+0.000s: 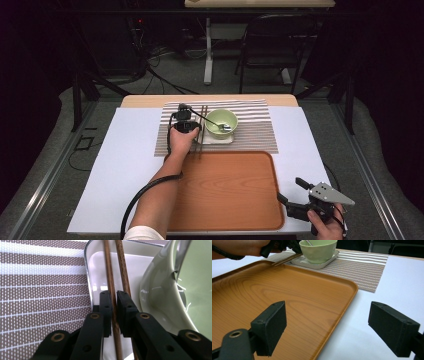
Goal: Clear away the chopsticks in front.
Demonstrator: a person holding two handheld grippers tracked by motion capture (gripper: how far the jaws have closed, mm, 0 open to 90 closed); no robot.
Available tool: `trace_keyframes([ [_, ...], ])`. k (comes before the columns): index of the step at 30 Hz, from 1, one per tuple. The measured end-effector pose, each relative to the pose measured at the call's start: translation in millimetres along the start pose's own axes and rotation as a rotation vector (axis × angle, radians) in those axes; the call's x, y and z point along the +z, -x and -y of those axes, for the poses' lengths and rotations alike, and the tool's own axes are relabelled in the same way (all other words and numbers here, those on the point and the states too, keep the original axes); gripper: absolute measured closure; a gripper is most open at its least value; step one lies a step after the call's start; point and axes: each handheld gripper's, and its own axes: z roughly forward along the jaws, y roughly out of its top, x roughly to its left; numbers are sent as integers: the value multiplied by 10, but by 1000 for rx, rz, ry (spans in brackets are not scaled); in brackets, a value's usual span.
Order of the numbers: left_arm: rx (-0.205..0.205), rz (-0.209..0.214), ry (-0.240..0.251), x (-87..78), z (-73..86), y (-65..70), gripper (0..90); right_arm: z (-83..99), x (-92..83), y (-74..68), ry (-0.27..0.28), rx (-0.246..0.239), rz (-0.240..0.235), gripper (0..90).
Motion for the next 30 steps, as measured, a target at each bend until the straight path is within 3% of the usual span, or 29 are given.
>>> trace_keyframes([
  [7, -32, -26, 21, -8, 14, 4, 847, 0, -2, 0, 1, -1, 0, 147],
  [16, -60, -26, 41, -91, 24, -20, 847, 0, -3, 0, 0, 1, 0, 147],
  [25, -103, -20, 35, -415, 158, -116, 846, 0, -6, -1, 2, 4, 0, 147],
  [30, -93, -44, 42, -579, 252, -198, 847, -1, -8, -5, 1, 1, 0, 147],
])
